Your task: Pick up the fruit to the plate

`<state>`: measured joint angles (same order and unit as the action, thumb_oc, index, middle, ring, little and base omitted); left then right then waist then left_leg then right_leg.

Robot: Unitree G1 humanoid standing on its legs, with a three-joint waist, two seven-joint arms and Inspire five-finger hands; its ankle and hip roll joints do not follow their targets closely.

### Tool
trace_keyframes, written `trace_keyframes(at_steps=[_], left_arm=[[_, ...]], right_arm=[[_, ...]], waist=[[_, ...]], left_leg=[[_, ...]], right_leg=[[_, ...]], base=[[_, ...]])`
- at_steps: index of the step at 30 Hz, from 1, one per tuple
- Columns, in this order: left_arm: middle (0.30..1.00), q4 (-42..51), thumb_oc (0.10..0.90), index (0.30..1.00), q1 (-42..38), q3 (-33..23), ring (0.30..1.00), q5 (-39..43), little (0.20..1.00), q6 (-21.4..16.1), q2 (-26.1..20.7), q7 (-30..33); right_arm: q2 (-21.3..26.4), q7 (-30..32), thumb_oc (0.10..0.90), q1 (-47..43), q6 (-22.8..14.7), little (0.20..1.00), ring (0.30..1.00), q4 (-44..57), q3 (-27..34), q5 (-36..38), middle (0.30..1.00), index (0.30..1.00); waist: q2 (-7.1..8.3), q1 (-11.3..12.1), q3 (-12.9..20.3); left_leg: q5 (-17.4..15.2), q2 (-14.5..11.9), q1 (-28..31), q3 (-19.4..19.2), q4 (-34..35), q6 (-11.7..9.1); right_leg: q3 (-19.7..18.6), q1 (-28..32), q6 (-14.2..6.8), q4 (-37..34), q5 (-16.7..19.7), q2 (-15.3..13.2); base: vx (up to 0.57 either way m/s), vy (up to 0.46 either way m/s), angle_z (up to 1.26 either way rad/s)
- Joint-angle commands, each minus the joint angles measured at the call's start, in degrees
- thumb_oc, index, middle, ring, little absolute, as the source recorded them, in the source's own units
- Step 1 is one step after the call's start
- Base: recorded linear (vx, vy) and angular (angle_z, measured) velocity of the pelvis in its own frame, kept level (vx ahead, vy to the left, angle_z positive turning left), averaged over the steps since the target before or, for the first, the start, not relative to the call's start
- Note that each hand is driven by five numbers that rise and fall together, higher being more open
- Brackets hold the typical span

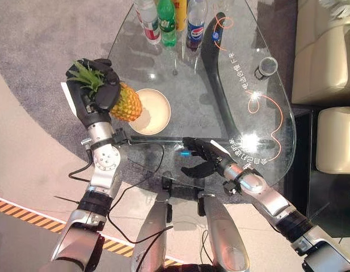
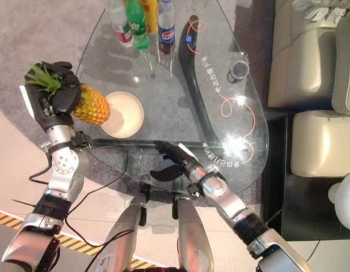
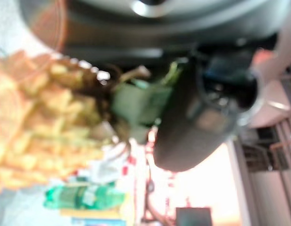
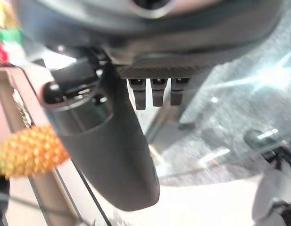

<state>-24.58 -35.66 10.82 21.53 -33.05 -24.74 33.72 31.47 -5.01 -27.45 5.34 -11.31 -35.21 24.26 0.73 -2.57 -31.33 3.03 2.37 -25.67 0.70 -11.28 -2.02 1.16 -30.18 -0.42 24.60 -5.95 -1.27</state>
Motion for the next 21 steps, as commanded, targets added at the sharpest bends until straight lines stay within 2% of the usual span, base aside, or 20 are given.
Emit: trace_keyframes(at_steps=[1, 10, 21], left_arm=[[0.3, 3.9, 0.1, 0.3, -8.0, -1.9, 0.3, -7.4, 0.2, -10.2, -3.3, 3.2], [0.3, -2.9, 0.1, 0.3, -12.0, -0.8, 0.3, -16.3, 0.2, -8.4, -2.8, 12.9], [0.3, -7.0, 0.1, 0.3, -16.4, 0.4, 0.3, -18.9, 0.2, -8.9, -3.2, 15.9]], right_arm=[[-1.8, -2.6, 0.8, -1.8, -1.6, 0.9, 0.9, 4.0, -0.5, 2.5, 0.9, 0.9], [-2.8, -2.9, 0.8, -3.7, -0.5, 0.9, 0.9, 3.0, -1.1, 1.8, 0.9, 0.9], [-3.1, -1.8, 0.8, -5.7, 0.5, 0.9, 0.9, 3.3, -1.5, 1.9, 0.9, 0.9]], waist=[[1.56, -1.3, 1.5], [0.96, -2.5, 1.5], [1.03, -3.0, 1.5]], left_leg=[[-6.0, 2.1, -5.2, -2.5, -11.0, -0.2], [-5.9, 2.7, -10.6, -3.2, -12.8, 0.1], [-6.2, 2.7, -16.5, -3.0, -15.6, -0.2]], right_leg=[[-3.5, -0.9, -2.8, -5.9, 5.0, -0.3], [-3.7, -7.3, -2.3, -3.5, 5.3, 0.5], [-3.2, -13.8, -2.1, -0.4, 5.2, 1.1]], base=[[0.01, 0.085, -0.09], [0.01, 0.058, -0.05], [0.0, 0.006, -0.01]])
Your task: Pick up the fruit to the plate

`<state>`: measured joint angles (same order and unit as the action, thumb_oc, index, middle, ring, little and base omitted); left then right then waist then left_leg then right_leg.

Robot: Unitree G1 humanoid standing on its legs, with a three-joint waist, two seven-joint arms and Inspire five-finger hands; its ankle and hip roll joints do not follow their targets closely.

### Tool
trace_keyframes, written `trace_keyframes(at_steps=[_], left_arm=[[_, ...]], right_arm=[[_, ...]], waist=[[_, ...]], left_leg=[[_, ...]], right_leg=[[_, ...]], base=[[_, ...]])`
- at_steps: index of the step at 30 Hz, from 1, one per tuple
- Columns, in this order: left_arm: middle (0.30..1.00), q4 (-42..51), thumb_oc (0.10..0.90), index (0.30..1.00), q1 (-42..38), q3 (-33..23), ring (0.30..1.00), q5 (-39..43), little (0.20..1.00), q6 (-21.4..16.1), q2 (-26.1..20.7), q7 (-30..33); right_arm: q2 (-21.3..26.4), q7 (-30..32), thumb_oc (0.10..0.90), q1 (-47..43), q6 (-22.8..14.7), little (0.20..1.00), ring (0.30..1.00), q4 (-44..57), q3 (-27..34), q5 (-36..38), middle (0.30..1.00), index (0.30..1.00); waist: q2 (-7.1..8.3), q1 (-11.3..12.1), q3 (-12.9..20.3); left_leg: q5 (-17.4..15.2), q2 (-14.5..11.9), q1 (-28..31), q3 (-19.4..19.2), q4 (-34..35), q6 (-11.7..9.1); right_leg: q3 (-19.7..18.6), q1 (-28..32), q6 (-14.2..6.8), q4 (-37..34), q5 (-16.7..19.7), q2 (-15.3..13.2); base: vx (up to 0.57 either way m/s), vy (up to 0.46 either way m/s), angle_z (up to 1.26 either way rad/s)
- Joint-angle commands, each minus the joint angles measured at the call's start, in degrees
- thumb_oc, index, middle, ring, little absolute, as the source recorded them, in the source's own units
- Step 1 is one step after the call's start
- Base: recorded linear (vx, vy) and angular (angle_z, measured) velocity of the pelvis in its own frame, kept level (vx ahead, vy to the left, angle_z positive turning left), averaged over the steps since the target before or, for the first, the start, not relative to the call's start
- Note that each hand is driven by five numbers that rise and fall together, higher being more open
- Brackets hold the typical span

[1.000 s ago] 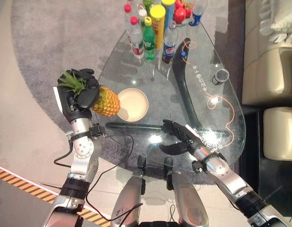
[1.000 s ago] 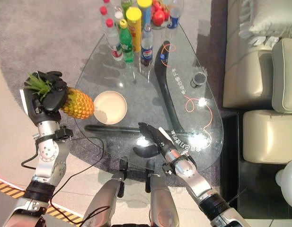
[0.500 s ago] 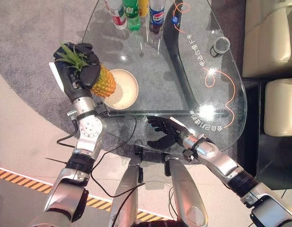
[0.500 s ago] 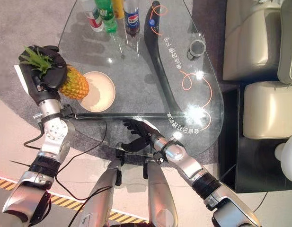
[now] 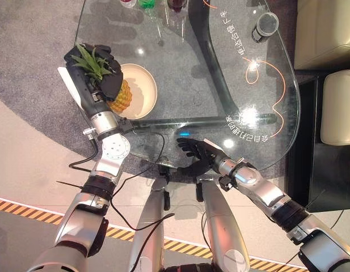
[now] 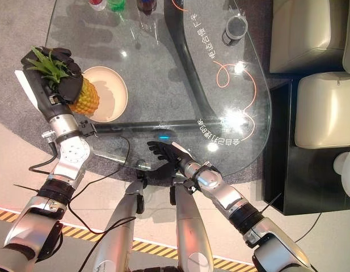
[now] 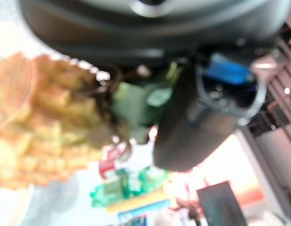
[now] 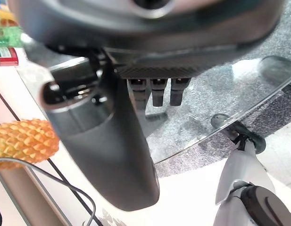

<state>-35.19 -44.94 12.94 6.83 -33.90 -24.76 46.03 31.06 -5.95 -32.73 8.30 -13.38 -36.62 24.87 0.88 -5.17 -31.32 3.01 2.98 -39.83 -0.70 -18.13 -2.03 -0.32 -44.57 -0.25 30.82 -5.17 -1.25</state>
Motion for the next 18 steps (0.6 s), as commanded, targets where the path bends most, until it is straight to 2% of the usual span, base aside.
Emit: trace_keyframes(at_steps=[1, 7, 18], left_arm=[[0.3, 3.2, 0.1, 0.3, -7.5, -1.5, 0.3, -4.4, 0.2, -8.0, -3.1, 3.9], [0.3, 0.1, 0.1, 0.3, -9.4, -0.5, 0.3, -2.8, 0.2, -8.0, -3.1, 4.0], [0.3, -4.5, 0.1, 0.3, -12.2, -0.2, 0.3, 1.8, 0.2, -11.7, -3.6, 3.5]], right_arm=[[-2.9, -0.8, 0.8, -0.6, -2.4, 0.9, 0.9, 5.3, -0.1, 1.2, 0.9, 0.9], [-3.0, -0.4, 0.8, -1.5, -2.1, 0.9, 0.9, 5.2, -0.3, 1.4, 0.9, 0.9], [-3.0, -0.1, 0.8, -3.4, -3.2, 0.9, 0.9, 3.4, -0.5, 2.6, 0.9, 0.9]], waist=[[0.9, -0.5, 1.5], [1.23, -0.8, 1.5], [1.63, -1.0, 1.5]], left_leg=[[-6.2, 2.1, -2.9, -1.6, -8.9, -0.1], [-6.1, 2.1, -5.7, -1.3, -10.0, -0.3], [-6.6, 2.0, -9.2, -1.0, -11.6, -0.7]], right_leg=[[-1.6, -0.2, -2.3, -6.3, 4.4, 1.2], [-1.5, -3.2, -2.4, -5.1, 4.4, 1.5], [-1.2, -6.7, -2.5, -3.4, 4.1, 1.7]], base=[[0.0, 0.0, 0.0], [0.0, 0.0, 0.0], [0.0, 0.0, 0.0]])
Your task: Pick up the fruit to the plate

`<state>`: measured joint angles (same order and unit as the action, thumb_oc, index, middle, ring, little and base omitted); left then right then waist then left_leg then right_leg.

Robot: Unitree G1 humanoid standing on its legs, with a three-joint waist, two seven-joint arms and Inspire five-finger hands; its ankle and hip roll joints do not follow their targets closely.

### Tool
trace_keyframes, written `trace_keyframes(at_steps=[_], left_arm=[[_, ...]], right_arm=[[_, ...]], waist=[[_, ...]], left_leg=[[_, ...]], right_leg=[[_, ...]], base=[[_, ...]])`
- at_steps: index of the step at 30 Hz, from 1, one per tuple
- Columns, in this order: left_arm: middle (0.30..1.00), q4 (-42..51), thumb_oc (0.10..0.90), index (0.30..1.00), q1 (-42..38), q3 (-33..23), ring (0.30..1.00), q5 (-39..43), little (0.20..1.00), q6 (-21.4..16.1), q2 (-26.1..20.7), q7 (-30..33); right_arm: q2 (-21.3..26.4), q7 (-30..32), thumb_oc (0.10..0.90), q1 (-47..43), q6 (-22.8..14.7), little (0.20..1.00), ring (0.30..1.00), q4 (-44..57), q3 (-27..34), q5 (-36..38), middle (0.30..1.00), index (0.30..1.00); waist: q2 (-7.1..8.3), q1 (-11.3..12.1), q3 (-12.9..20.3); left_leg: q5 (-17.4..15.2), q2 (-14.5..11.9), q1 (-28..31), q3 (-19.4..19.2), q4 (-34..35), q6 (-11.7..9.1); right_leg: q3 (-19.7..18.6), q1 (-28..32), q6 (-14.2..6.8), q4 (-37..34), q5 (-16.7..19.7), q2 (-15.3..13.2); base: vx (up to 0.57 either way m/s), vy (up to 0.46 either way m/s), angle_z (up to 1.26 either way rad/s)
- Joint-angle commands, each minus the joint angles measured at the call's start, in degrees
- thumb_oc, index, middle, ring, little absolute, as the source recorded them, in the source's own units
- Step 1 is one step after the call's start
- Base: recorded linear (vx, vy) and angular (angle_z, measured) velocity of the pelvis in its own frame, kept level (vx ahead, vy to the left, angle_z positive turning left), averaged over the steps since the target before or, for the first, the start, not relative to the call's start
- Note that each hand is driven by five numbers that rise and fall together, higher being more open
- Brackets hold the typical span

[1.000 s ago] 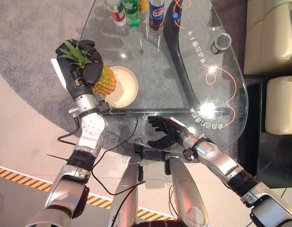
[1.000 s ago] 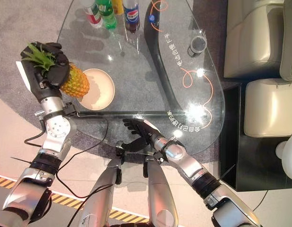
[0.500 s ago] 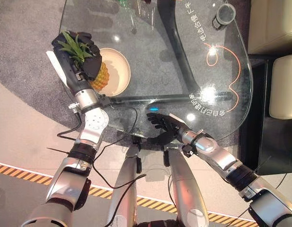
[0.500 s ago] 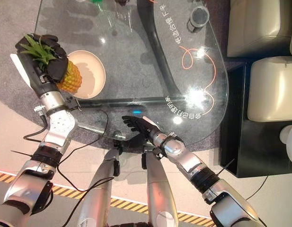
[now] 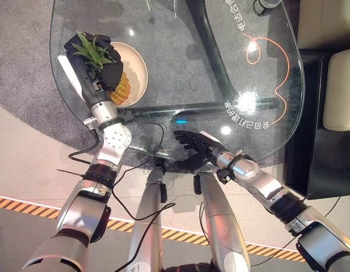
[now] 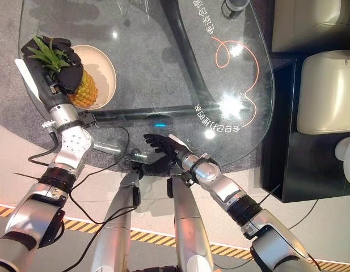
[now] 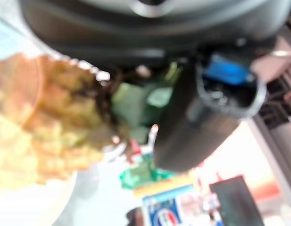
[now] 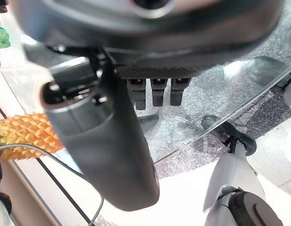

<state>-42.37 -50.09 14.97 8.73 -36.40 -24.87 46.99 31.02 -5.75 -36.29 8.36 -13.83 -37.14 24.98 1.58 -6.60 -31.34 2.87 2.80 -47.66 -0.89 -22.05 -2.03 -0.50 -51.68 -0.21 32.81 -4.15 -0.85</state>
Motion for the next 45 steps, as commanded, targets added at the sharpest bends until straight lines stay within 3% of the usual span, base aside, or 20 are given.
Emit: trace_keyframes(at_steps=[1, 12, 20, 45], left_arm=[[0.3, 2.3, 0.1, 0.3, -7.3, -2.3, 0.3, -0.2, 0.2, -9.2, -3.4, 2.7], [0.3, 0.6, 0.1, 0.3, -8.8, -1.9, 0.3, 1.3, 0.2, -11.5, -3.0, 1.8], [0.3, -1.1, 0.1, 0.3, -11.6, -0.4, 0.3, -2.2, 0.2, -12.1, -4.5, 3.2], [0.3, -7.9, 0.1, 0.3, -12.7, 1.4, 0.3, 3.1, 0.2, -7.3, -4.0, 0.1]], right_arm=[[-3.1, -0.3, 0.8, 0.0, -3.3, 0.9, 0.9, 3.6, 0.0, 2.4, 0.9, 0.9], [-3.4, 0.6, 0.8, -1.1, -3.3, 0.9, 0.9, 3.2, -0.2, 3.4, 0.9, 0.9], [-3.1, 0.3, 0.8, -1.4, -4.2, 0.9, 0.9, 2.5, -0.5, 4.3, 0.9, 0.9], [-3.1, 1.0, 0.8, -4.0, -5.5, 0.9, 0.9, 0.0, -2.2, 6.5, 0.9, 0.9]], waist=[[0.9, 0.4, 1.5], [1.23, 0.4, 1.5], [1.68, 0.2, 1.5], [2.04, -0.1, 1.5]], left_leg=[[-6.5, 2.2, -1.6, -0.8, -7.7, -0.6], [-6.4, 2.3, -3.6, -0.6, -8.5, -0.8], [-6.5, 2.2, -4.6, -0.5, -9.1, -1.0], [-6.5, 2.2, -8.3, -0.6, -10.7, -1.4]], right_leg=[[-1.0, 0.2, -2.5, -5.4, 3.1, 1.4], [-0.9, -1.5, -2.6, -4.8, 3.3, 1.5], [-0.9, -2.4, -2.6, -4.2, 3.4, 1.6], [-1.1, -6.0, -2.7, -2.8, 3.9, 1.6]], base=[[0.0, 0.0, 0.0], [0.0, 0.0, 0.0], [0.0, 0.0, 0.0], [0.0, 0.0, 0.0]])
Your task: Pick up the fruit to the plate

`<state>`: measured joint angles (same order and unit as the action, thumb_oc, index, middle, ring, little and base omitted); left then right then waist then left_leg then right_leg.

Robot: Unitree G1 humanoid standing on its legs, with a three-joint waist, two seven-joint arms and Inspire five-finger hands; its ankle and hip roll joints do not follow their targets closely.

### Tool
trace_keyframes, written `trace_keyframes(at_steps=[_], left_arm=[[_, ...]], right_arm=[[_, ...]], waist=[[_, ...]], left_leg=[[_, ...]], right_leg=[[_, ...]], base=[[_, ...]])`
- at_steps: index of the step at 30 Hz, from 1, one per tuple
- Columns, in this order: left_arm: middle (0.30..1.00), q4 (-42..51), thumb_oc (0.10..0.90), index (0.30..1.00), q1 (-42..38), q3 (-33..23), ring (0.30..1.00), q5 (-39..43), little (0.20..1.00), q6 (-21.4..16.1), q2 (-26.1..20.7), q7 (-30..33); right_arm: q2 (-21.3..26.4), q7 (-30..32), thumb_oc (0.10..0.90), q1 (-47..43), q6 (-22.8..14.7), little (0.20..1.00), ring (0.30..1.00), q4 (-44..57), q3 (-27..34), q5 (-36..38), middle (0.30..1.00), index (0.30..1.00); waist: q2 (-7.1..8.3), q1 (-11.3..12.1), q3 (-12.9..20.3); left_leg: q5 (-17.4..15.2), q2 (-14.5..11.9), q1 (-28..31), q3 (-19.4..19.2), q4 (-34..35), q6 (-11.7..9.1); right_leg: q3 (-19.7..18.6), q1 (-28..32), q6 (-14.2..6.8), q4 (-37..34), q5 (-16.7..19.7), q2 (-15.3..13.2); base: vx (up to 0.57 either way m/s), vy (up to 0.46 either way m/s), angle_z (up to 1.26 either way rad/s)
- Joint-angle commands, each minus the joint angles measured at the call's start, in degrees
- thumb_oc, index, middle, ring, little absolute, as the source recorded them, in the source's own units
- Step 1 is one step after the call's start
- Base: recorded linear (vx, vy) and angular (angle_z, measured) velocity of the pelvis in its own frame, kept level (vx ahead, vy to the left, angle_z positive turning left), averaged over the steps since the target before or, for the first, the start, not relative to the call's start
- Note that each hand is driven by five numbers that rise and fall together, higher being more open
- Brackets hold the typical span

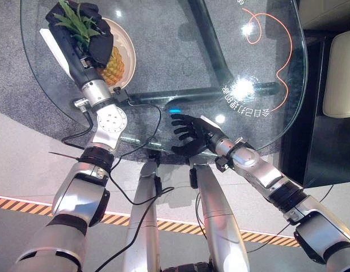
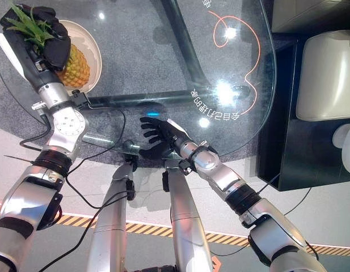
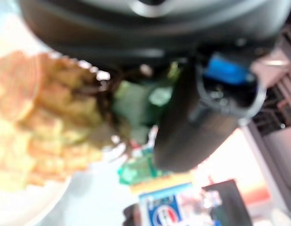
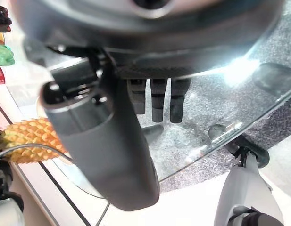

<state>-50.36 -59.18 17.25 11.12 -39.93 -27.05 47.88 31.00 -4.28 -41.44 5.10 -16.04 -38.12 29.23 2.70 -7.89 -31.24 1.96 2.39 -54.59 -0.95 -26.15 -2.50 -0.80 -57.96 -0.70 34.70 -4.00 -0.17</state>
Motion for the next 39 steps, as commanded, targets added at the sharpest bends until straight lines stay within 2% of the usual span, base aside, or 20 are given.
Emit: trace_keyframes(at_steps=[1, 8, 9, 10, 11, 12, 21, 33, 39], left_arm=[[0.3, -0.1, 0.1, 0.3, -3.5, -0.9, 0.3, 0.6, 0.2, -3.7, -1.8, -0.6], [0.3, -0.7, 0.1, 0.3, -3.4, -1.1, 0.3, -0.7, 0.2, -3.5, -2.4, 0.4], [0.411, -0.7, 0.229, 0.411, -3.4, -1.1, 0.411, -0.3, 0.329, -3.4, -2.6, 0.4], [0.764, -0.6, 0.641, 0.764, -3.4, -1.1, 0.764, 0.1, 0.741, -3.2, -2.7, 0.2], [0.764, -0.6, 0.641, 0.764, -3.4, -1.1, 0.764, 0.2, 0.741, -3.2, -2.7, 0.2], [0.9, -0.4, 0.8, 0.9, -3.4, -1.0, 0.9, -0.1, 0.9, -2.9, -2.6, 0.6], [0.9, 0.1, 0.8, 0.9, -2.2, -1.5, 0.9, 0.3, 0.9, -2.5, -2.0, 1.3], [0.9, 0.1, 0.8, 0.9, 0.2, -1.5, 0.9, 3.4, 0.9, -0.1, -1.9, -3.0], [0.9, 0.1, 0.8, 0.9, 3.3, -2.7, 0.9, 7.8, 0.9, 0.7, -2.0, -6.2]], right_arm=[[-3.1, -0.4, 0.8, 1.1, -2.3, 0.9, 0.9, 2.2, -1.3, 2.3, 0.9, 0.9], [-3.0, -0.4, 0.8, 0.8, -2.3, 0.9, 0.9, 1.8, -1.3, 2.6, 0.9, 0.9], [-2.9, -0.3, 0.8, 0.9, -2.2, 0.9, 0.9, 1.9, -1.4, 2.7, 0.9, 0.9], [-2.8, -0.2, 0.8, 0.9, -2.3, 0.9, 0.9, 1.9, -1.5, 2.7, 0.9, 0.9], [-2.8, -0.2, 0.8, 0.9, -2.3, 0.9, 0.9, 1.9, -1.5, 2.7, 0.9, 0.9], [-2.9, -0.2, 0.8, 1.0, -2.4, 0.9, 0.9, 1.9, -1.5, 2.6, 0.9, 0.9], [-3.5, 0.1, 0.8, 1.3, -2.9, 0.9, 0.9, 1.8, -1.6, 2.2, 0.9, 0.9], [-3.5, 0.1, 0.8, 2.5, -3.4, 0.9, 0.9, 2.7, -1.6, 1.8, 0.9, 0.9], [-3.5, 0.3, 0.8, 4.1, -3.9, 0.9, 0.9, 3.5, -1.4, 1.3, 0.9, 0.9]], waist=[[0.88, 1.1, 1.4], [0.86, 1.3, 1.4], [0.8, 1.3, 1.4], [0.76, 1.4, 1.4], [0.76, 1.4, 1.4], [0.73, 1.4, 1.4], [0.62, 1.7, 1.4], [0.26, 1.8, 1.4], [-0.14, 2.1, 1.4]], left_leg=[[-5.6, 2.6, -1.4, -0.5, -6.6, -0.9], [-5.6, 2.6, -1.9, -0.4, -6.9, -1.0], [-5.5, 2.6, -2.0, -0.3, -6.9, -1.0], [-5.5, 2.7, -2.1, -0.2, -6.9, -1.0], [-5.5, 2.7, -2.1, -0.2, -6.9, -1.0], [-5.5, 2.7, -2.3, -0.2, -7.0, -1.0], [-5.4, 2.7, -2.2, 0.1, -6.7, -1.1], [-4.7, 2.6, 1.2, 0.1, -4.5, -1.2], [-4.2, 2.7, 3.8, 0.3, -3.0, -1.2]], right_leg=[[-0.9, 0.2, -2.2, -4.7, 3.8, 0.9], [-0.7, -0.2, -2.2, -4.4, 3.9, 0.8], [-0.7, -0.3, -2.2, -4.4, 3.9, 0.7], [-0.6, -0.4, -2.2, -4.3, 3.9, 0.7], [-0.6, -0.4, -2.2, -4.3, 3.9, 0.7], [-0.7, -0.6, -2.2, -4.2, 3.9, 0.7], [-0.3, -0.5, -2.1, -4.2, 3.7, 0.7], [-0.1, 2.8, -2.1, -6.4, 3.8, 0.5], [0.2, 5.4, -2.0, -7.9, 3.7, 0.2]], base=[[0.0, 0.0, 0.0], [0.0, 0.0, 0.0], [0.0, 0.0, 0.0], [0.0, 0.0, 0.0], [0.0, 0.0, 0.0], [0.0, 0.0, 0.0], [0.0, -0.003, 0.0], [0.0, -0.006, 0.0], [-0.01, -0.04, 0.01]])
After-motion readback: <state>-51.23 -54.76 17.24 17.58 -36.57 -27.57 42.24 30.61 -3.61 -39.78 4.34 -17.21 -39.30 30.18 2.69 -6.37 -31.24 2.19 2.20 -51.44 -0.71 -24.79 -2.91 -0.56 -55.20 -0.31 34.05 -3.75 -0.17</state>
